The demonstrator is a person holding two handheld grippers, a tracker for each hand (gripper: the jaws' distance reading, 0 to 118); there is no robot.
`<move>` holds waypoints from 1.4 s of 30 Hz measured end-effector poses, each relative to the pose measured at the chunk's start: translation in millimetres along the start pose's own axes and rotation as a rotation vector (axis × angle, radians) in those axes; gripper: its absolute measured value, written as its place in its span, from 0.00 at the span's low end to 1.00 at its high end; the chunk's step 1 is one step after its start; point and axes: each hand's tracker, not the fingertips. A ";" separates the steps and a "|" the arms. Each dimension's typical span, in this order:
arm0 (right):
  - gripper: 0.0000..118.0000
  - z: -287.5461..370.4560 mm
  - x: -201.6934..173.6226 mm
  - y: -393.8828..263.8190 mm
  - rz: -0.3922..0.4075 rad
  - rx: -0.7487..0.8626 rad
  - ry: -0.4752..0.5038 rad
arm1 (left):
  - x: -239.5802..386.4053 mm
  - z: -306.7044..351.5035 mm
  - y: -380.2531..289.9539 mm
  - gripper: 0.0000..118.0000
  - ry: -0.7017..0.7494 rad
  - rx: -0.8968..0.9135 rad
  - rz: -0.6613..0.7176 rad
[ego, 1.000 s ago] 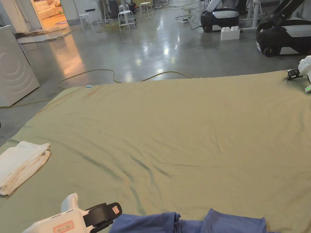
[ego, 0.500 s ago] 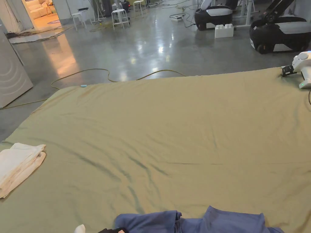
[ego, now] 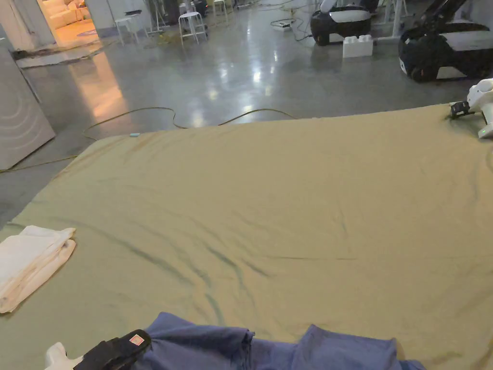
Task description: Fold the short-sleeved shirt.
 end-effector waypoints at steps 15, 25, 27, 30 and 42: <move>0.00 22.5 9.1 -24.3 -0.049 0.004 -0.014 | 151.9 -206.1 -253.1 0.06 -0.057 -0.621 -0.379; 0.00 28.6 35.6 -44.2 -0.101 -0.035 -0.070 | 168.1 -182.3 -240.2 0.75 -0.029 -0.467 -0.460; 0.00 25.1 36.5 -43.1 -0.097 -0.050 -0.076 | 155.8 -185.1 -233.4 0.70 -0.072 -0.512 -0.353; 0.00 25.5 30.5 -40.2 -0.049 -0.057 -0.083 | 132.3 -202.7 -251.1 0.00 -0.040 -0.563 -0.279; 0.00 -1.3 9.6 -37.4 0.033 -0.129 -0.026 | 143.6 -215.9 -284.4 0.13 -0.026 -0.645 -0.502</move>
